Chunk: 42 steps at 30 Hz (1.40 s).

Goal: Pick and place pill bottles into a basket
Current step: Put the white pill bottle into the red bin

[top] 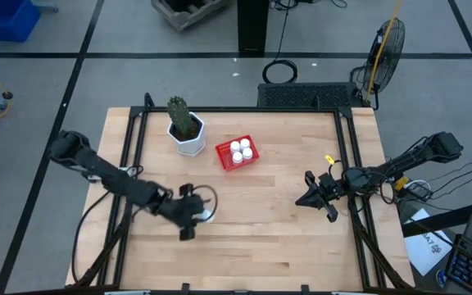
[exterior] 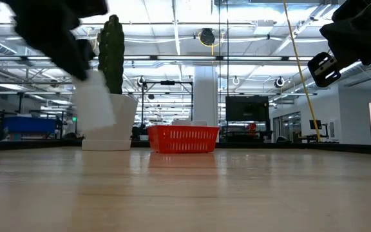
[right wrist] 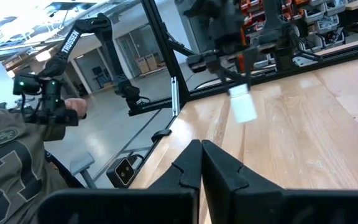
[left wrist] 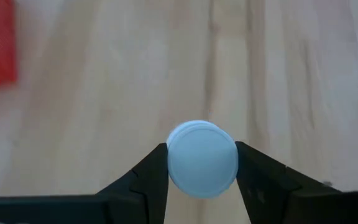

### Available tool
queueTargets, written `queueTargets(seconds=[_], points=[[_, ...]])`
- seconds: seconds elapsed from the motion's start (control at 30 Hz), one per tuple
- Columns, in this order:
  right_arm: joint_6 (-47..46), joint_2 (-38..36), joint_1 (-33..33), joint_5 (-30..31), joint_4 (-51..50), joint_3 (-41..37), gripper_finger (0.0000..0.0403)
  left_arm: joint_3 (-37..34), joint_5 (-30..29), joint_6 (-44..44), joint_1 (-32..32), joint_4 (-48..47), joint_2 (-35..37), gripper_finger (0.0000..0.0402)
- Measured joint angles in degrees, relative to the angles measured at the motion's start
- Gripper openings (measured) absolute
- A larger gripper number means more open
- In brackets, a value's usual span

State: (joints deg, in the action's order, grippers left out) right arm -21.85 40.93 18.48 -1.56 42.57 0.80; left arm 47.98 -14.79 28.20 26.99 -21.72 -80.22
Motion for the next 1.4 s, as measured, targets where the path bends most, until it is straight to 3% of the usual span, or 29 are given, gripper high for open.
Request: queueTargets(seconds=[0.53,0.83,1.1,1.4], points=[[0.0,0.0,0.0,0.0,0.0,0.0,0.0003,17.3,4.4,-27.5,-26.2,-5.0,0.0,0.0169],[0.0,0.0,0.0,0.0,0.0,0.0,0.0002,20.9,14.2,-29.1,-40.6,-10.5,-0.1,0.0162],[0.0,0.0,0.0,0.0,0.1,0.1,0.0002,21.1,20.1,-29.0,-45.6,-10.3,-5.7,0.0163],[0.0,0.1,0.0,0.0,0.5,0.0,0.0003,21.0,19.9,-30.5,-45.8,-9.4,-13.9,0.0163]])
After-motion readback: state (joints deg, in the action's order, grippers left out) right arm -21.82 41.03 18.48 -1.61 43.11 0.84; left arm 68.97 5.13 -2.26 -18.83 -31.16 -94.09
